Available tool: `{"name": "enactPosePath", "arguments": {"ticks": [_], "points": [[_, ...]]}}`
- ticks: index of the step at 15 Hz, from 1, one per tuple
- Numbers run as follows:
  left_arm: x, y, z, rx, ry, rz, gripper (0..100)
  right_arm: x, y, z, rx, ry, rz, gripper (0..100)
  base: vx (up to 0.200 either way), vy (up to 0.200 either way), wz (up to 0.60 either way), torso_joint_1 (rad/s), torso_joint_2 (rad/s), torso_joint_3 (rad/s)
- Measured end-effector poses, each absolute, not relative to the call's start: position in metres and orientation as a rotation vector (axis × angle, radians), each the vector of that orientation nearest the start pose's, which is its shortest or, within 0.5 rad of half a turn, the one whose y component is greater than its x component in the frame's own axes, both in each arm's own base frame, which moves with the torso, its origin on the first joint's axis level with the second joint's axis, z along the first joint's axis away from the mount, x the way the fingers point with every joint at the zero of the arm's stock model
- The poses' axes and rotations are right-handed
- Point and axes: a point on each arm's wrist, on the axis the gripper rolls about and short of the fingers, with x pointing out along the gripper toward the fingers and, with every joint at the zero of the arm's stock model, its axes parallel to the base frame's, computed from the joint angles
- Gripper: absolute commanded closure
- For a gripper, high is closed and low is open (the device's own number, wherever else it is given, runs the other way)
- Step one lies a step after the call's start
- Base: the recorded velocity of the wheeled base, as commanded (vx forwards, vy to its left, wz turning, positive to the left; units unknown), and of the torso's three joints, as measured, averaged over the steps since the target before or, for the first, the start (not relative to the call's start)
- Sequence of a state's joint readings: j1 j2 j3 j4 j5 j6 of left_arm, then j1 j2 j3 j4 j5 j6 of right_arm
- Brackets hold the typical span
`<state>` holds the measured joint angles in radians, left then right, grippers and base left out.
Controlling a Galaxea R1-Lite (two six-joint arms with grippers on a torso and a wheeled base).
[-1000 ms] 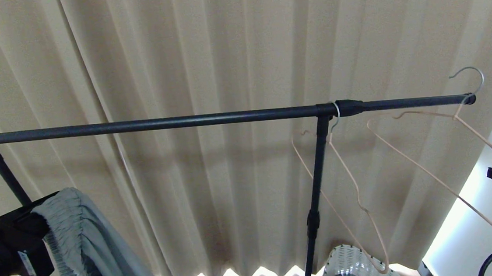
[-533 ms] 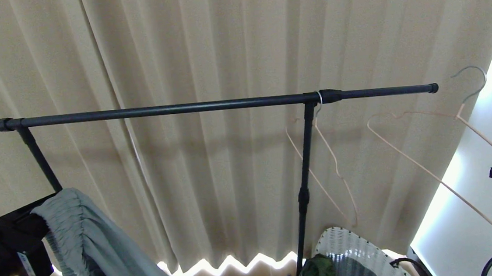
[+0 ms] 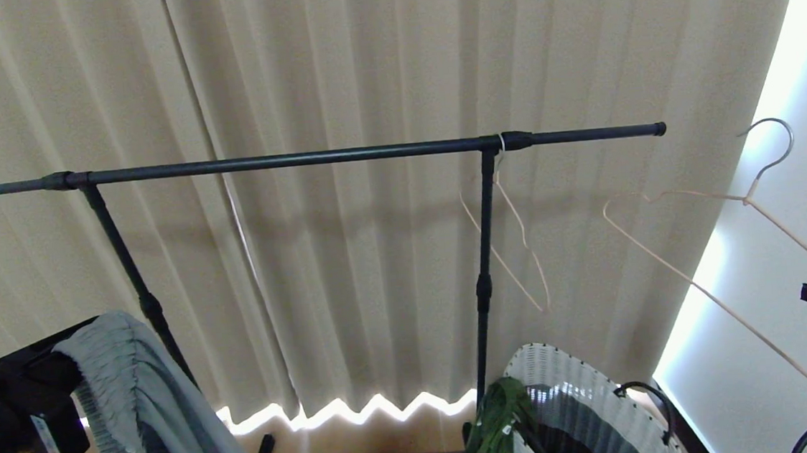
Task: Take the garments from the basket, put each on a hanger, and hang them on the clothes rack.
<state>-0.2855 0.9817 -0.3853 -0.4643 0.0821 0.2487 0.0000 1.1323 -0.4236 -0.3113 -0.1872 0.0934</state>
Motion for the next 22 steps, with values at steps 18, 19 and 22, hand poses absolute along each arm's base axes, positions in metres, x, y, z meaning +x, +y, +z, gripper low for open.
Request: {"name": "enactPosePath", "arguments": {"ticks": [18,19,22], "points": [[0.1177,-0.0326,0.1999,0.272,0.107,-0.218,100,0.1487,-0.0037,0.1758,0.058,0.386,-0.199,100,0.0,0.111,0.0,0.003,0.0,0.002],[0.1176,-0.0326,0.2001,0.271,0.104,-0.218,100,0.1486,-0.0037,0.1758,0.058,0.386,-0.199,100,0.0,0.2,0.0,0.002,0.0,0.007],[0.1176,-0.0326,0.1998,0.273,0.107,-0.218,100,0.1487,-0.0037,0.1758,0.059,0.386,-0.197,100,0.0,0.2,0.0,0.005,0.0,0.001]]}}
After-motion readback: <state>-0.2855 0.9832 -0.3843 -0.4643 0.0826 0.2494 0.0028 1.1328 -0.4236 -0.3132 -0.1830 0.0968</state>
